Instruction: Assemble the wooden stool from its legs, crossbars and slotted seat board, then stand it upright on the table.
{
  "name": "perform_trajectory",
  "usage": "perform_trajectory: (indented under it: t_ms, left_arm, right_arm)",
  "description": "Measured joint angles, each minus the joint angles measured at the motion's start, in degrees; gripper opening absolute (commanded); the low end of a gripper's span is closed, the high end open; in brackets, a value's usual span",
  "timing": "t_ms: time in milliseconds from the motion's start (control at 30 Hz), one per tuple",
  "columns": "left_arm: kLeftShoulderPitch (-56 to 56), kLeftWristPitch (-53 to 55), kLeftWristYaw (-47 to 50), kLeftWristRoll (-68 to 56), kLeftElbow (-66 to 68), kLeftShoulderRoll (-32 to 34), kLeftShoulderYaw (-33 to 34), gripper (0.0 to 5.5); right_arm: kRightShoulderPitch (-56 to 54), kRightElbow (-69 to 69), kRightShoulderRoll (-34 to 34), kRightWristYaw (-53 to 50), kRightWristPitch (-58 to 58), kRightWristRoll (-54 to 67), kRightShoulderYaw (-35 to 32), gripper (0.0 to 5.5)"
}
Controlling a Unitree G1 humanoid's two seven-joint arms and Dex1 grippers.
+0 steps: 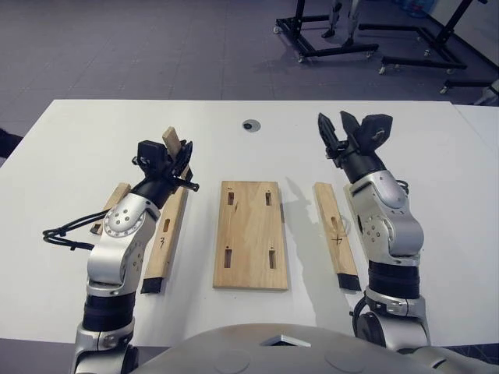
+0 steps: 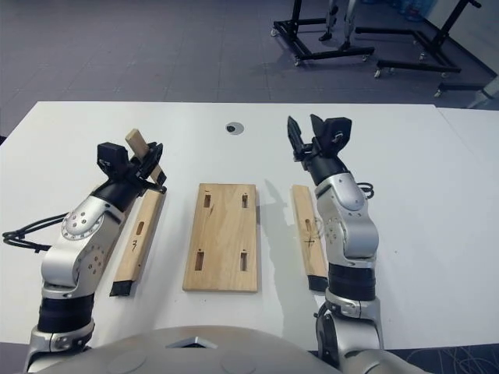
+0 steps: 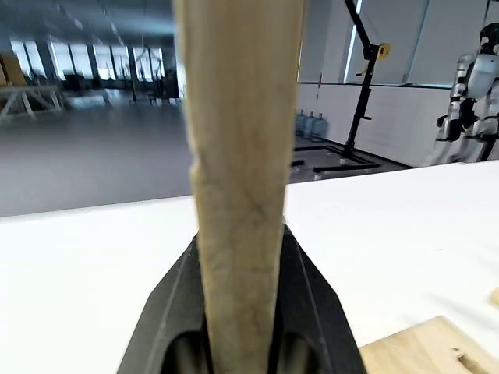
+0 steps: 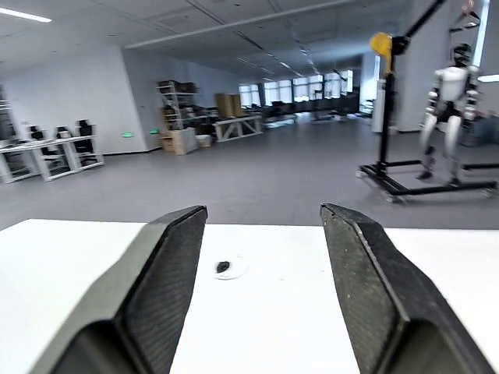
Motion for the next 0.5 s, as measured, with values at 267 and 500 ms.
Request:
perform_trajectory:
  t_ms: [267, 500]
  left_arm:
    - [11.54, -6.2, 6.45, 12.34, -5.24, -1.12, 0.81, 0.39]
    - [15.55, -6.48, 8.29, 15.65, -8.09, -1.78, 1.87, 0.39]
  right_arm:
    - [0.65, 2.34, 0.92, -2.97, -1.01, -3.14, 0.1, 2.69]
    - [0.6, 3.02, 0.87, -2.95, -1.58, -4.92, 0.23, 2.69]
